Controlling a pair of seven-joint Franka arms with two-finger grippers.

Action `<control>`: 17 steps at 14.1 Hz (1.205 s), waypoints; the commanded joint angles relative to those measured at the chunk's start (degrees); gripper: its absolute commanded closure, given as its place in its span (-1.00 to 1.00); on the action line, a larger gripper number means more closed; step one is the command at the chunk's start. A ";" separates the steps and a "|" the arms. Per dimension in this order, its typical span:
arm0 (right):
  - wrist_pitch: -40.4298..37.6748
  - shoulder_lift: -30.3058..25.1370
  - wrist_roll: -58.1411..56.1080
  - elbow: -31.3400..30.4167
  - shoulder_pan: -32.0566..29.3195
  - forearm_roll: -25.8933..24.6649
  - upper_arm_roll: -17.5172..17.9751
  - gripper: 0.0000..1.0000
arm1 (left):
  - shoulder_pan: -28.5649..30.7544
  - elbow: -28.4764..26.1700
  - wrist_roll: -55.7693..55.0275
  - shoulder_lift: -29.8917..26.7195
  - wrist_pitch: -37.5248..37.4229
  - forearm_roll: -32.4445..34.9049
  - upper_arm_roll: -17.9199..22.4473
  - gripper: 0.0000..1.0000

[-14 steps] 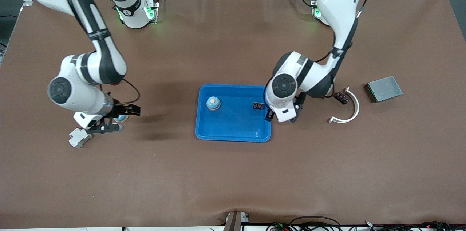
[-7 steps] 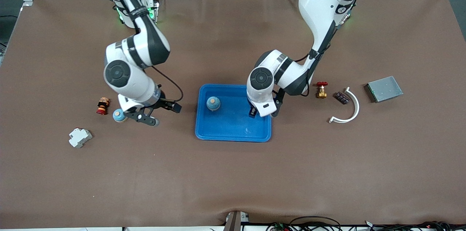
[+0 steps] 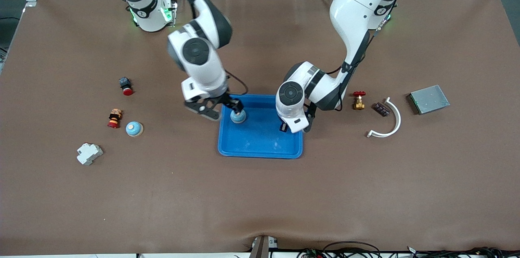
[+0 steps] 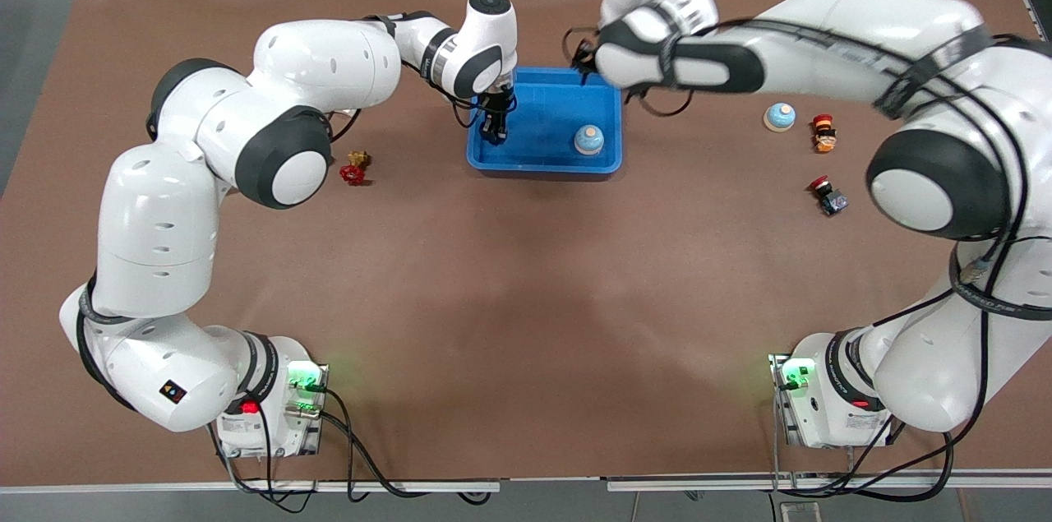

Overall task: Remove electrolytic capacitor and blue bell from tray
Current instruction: 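Grasp the second bell with the right gripper while the left gripper grasps a capacitor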

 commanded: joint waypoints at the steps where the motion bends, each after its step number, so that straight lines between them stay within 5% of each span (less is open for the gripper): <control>1: 4.34 5.25 2.84 0.58 2.52 -1.63 -0.84 -1.00 | -0.26 1.74 -0.94 -0.26 0.44 0.41 0.30 1.00; 7: 6.10 7.10 2.57 0.67 2.52 -2.77 -0.75 -1.00 | 0.97 4.74 2.03 -7.18 -5.77 1.46 4.42 1.00; 12: 12.52 11.93 2.84 0.75 2.61 -2.94 -0.84 -1.00 | 9.92 3.25 24.24 -14.31 -18.62 1.73 4.52 1.00; 17: 12.17 12.29 2.40 0.75 2.09 -3.47 -0.93 -1.00 | 23.19 -3.68 41.90 -14.86 -14.79 1.82 4.43 1.00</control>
